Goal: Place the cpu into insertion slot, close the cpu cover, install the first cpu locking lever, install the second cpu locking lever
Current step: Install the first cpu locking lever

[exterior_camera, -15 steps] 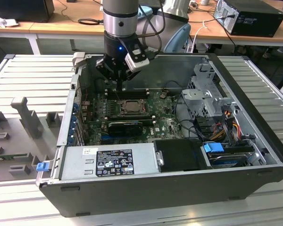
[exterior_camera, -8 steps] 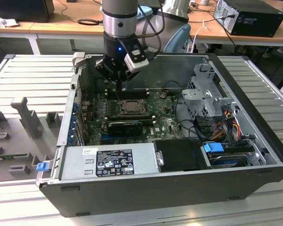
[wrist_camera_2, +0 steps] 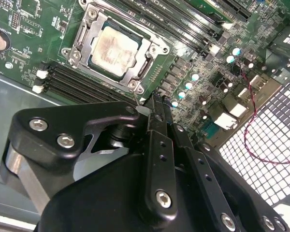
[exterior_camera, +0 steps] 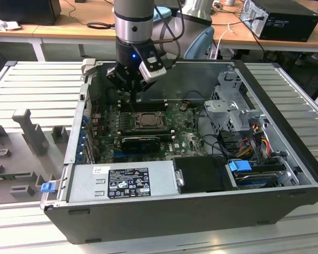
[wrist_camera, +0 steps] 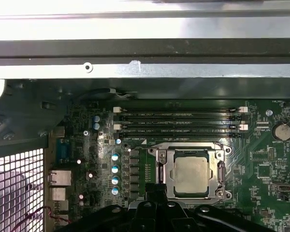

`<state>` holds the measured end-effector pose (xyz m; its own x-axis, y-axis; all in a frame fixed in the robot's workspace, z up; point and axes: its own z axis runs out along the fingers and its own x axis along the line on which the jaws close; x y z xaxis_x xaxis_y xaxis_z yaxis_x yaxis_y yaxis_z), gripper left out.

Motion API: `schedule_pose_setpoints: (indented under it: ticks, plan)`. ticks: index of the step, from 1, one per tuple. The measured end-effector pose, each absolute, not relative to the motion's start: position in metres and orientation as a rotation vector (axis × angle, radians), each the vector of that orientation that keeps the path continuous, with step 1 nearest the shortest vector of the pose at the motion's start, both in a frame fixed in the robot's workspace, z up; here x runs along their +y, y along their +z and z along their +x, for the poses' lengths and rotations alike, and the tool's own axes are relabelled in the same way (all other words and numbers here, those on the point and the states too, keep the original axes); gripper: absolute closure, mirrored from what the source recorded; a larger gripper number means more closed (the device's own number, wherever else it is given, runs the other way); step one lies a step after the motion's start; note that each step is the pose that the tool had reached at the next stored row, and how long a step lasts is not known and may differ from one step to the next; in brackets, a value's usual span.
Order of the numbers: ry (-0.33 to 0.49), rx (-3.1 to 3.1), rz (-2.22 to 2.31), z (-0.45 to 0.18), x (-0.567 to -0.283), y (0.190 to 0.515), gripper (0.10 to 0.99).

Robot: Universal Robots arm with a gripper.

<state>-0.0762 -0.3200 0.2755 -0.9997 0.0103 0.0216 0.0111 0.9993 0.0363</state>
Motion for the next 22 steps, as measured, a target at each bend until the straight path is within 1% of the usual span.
schedule_pose_setpoints:
  ticks: [22]
  plan:
    - [-0.057,-3.120,-0.010,-0.088,-0.320,0.268,0.980]
